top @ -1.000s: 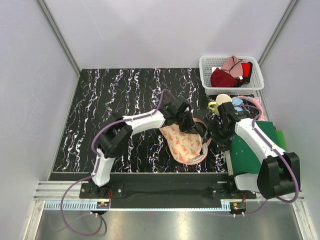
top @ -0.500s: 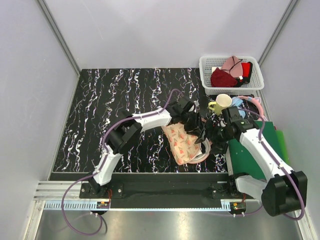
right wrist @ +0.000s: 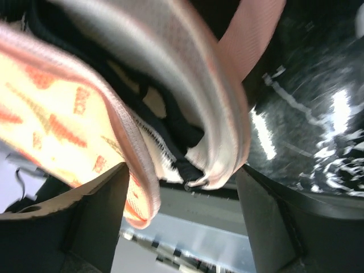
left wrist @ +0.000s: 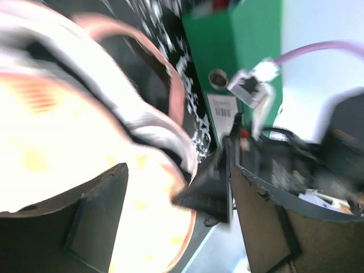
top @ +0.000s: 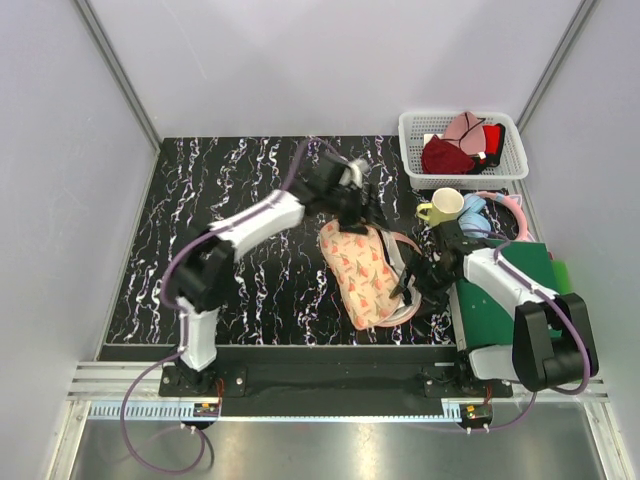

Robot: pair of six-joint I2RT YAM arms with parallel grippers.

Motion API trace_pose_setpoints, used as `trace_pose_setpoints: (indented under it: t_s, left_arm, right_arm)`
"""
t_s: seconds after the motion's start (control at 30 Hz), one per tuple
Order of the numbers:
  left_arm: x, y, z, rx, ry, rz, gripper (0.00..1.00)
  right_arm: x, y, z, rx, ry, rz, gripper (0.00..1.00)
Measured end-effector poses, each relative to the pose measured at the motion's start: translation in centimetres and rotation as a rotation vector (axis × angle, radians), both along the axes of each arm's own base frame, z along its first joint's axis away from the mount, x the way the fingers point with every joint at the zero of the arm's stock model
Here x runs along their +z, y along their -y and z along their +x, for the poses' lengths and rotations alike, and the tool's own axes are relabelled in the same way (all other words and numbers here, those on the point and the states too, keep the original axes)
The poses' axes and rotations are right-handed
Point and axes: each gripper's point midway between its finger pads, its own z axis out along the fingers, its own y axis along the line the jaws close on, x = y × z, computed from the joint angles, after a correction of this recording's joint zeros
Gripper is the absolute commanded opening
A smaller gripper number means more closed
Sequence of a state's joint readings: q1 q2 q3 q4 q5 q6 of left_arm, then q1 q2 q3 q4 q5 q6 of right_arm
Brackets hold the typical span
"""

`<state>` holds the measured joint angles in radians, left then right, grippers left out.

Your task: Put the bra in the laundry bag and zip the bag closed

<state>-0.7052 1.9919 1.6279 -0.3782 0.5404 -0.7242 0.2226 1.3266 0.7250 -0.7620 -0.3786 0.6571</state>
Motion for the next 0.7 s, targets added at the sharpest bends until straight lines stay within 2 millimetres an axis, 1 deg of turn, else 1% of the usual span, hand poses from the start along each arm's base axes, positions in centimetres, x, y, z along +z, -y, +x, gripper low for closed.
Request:
trace_pose_setpoints:
  t_s: [0.03,0.07,0.1,0.13,0.17,0.2,0.27,0.3,0.33,0.37,0.43,0.47,0.5,0.53,0.6,0.7]
  left_arm:
    - [1.4,-1.9,1.1,0.027,0.034,-0.010,0.77]
    - [2.5,-3.9,2.4,0.061,0.068,-0.017,0.77]
    - [3.4,-6.0,3.5,0.098,0.096,-0.022,0.78]
    - [3.9,-7.7,4.3,0.132,0.113,-0.019,0.79]
    - [4.0,-10.3,5.4,0.183,0.135,-0.006,0.80]
    - [3.7,-12.3,6.0,0.222,0.142,0.013,0.81]
    - [2.5,-15.1,6.1,0.265,0.135,0.051,0.82]
    - [1.7,-16.1,5.8,0.274,0.128,0.071,0.86]
    - [0.8,-16.8,5.5,0.276,0.115,0.090,0.87]
    - [-0.1,-17.3,5.1,0.272,0.101,0.112,0.87]
    - [-1.2,-18.0,4.8,0.265,0.088,0.137,0.88]
    - [-1.5,-18.2,4.7,0.262,0.087,0.144,0.88]
    - [-1.6,-18.6,4.9,0.259,0.094,0.149,0.88]
    - [-1.6,-18.7,4.9,0.260,0.096,0.150,0.89]
    - [-1.6,-19.6,5.4,0.275,0.101,0.153,0.89]
    - [-1.7,-21.7,6.6,0.329,0.100,0.158,0.90]
  right_arm:
    - [-0.2,0.1,0.2,-0.002,0.002,-0.011,0.79]
    - [-0.5,0.4,0.4,-0.003,0.003,-0.028,0.75]
    - [-0.8,0.5,0.6,-0.002,-0.002,-0.042,0.73]
    - [-1.2,0.7,0.8,0.002,-0.011,-0.060,0.70]
    - [-1.6,1.0,1.2,0.008,-0.020,-0.082,0.68]
    - [-1.9,1.1,1.8,0.015,-0.026,-0.099,0.67]
    - [-2.5,1.3,3.2,0.030,-0.028,-0.133,0.67]
    - [-2.6,1.4,3.9,0.034,-0.024,-0.145,0.66]
    - [-2.6,1.4,5.0,0.043,-0.013,-0.158,0.67]
    - [-2.6,1.4,6.5,0.052,0.010,-0.172,0.67]
    - [-2.4,1.3,9.1,0.071,0.049,-0.194,0.68]
    - [-2.2,1.2,10.7,0.080,0.075,-0.206,0.69]
    - [-1.7,1.0,13.5,0.101,0.122,-0.220,0.72]
    - [-1.6,0.9,14.3,0.104,0.141,-0.224,0.73]
    - [-1.0,0.4,17.7,0.135,0.205,-0.234,0.75]
    - [-0.5,-0.7,23.2,0.160,0.295,-0.236,0.79]
